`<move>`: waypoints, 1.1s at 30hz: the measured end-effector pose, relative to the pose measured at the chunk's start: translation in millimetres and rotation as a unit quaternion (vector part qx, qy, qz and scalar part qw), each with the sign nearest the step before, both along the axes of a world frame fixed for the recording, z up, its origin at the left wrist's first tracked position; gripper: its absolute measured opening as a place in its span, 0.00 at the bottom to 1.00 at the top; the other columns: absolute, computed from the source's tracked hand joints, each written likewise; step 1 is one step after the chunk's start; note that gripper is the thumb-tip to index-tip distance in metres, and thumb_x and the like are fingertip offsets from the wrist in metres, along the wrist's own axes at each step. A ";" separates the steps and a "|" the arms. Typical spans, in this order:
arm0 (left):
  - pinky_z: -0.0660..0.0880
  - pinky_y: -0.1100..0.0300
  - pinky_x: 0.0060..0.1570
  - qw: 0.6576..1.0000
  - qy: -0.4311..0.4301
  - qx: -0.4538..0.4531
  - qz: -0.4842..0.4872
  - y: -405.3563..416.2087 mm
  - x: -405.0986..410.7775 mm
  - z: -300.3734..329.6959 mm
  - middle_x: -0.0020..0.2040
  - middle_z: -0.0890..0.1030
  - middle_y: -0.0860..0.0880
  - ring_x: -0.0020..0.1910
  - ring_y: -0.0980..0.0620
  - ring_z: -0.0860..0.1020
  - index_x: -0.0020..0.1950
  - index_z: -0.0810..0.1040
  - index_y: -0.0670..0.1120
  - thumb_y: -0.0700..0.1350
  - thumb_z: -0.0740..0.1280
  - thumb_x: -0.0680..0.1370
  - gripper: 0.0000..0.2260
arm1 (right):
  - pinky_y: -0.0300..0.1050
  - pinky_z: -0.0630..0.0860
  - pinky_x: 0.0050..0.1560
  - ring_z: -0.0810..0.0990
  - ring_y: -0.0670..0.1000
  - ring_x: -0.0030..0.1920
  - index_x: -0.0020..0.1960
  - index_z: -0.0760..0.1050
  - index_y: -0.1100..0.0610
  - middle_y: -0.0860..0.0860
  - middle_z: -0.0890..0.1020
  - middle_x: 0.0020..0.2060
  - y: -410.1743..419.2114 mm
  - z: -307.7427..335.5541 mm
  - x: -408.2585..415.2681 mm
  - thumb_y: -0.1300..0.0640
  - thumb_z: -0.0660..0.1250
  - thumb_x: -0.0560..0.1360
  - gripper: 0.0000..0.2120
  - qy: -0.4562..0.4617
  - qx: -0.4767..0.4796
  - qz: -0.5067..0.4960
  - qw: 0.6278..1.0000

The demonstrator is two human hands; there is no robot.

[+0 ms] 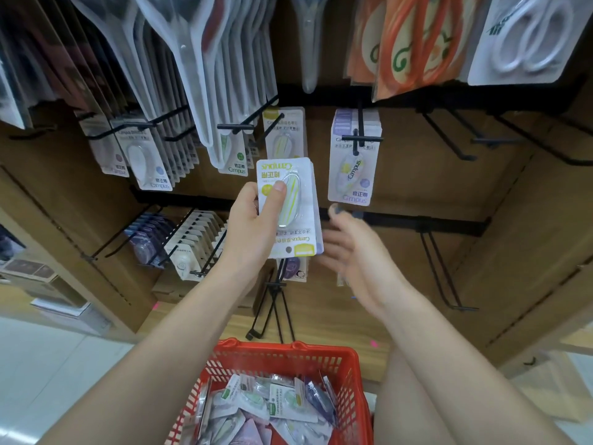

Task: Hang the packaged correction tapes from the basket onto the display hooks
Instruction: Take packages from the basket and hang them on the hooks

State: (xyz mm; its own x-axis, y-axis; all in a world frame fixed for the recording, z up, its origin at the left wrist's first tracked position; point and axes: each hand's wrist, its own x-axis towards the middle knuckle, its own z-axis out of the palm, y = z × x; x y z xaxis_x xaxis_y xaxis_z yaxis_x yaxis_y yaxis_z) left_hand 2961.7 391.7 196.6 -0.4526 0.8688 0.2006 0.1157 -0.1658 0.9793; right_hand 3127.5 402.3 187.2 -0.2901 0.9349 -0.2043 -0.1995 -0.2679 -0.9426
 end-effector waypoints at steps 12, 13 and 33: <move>0.82 0.53 0.58 0.991 0.104 -0.013 -0.085 -13.7 -9.6 13.7 0.60 0.80 0.51 0.57 0.57 0.82 0.64 0.68 0.49 0.47 0.74 0.80 0.18 | 0.52 0.85 0.47 0.88 0.60 0.51 0.61 0.79 0.58 0.57 0.88 0.53 -0.6 -10.0 10.9 0.68 0.68 0.78 0.13 -0.044 0.098 0.076 0.991; 0.80 0.58 0.60 0.981 0.162 0.006 -0.105 -14.2 -15.6 16.7 0.64 0.76 0.52 0.60 0.59 0.79 0.68 0.65 0.53 0.46 0.76 0.78 0.25 | 0.52 0.85 0.47 0.88 0.59 0.51 0.60 0.80 0.57 0.56 0.88 0.52 1.8 -7.8 14.2 0.68 0.68 0.78 0.13 -0.057 0.103 0.083 0.990; 0.71 0.64 0.41 0.850 0.484 -0.073 -0.196 -28.8 -19.4 9.4 0.48 0.73 0.56 0.44 0.57 0.76 0.52 0.70 0.54 0.61 0.62 0.82 0.12 | 0.46 0.84 0.45 0.87 0.56 0.55 0.63 0.79 0.57 0.54 0.87 0.55 2.9 6.8 8.6 0.62 0.70 0.81 0.12 0.049 0.049 0.007 0.998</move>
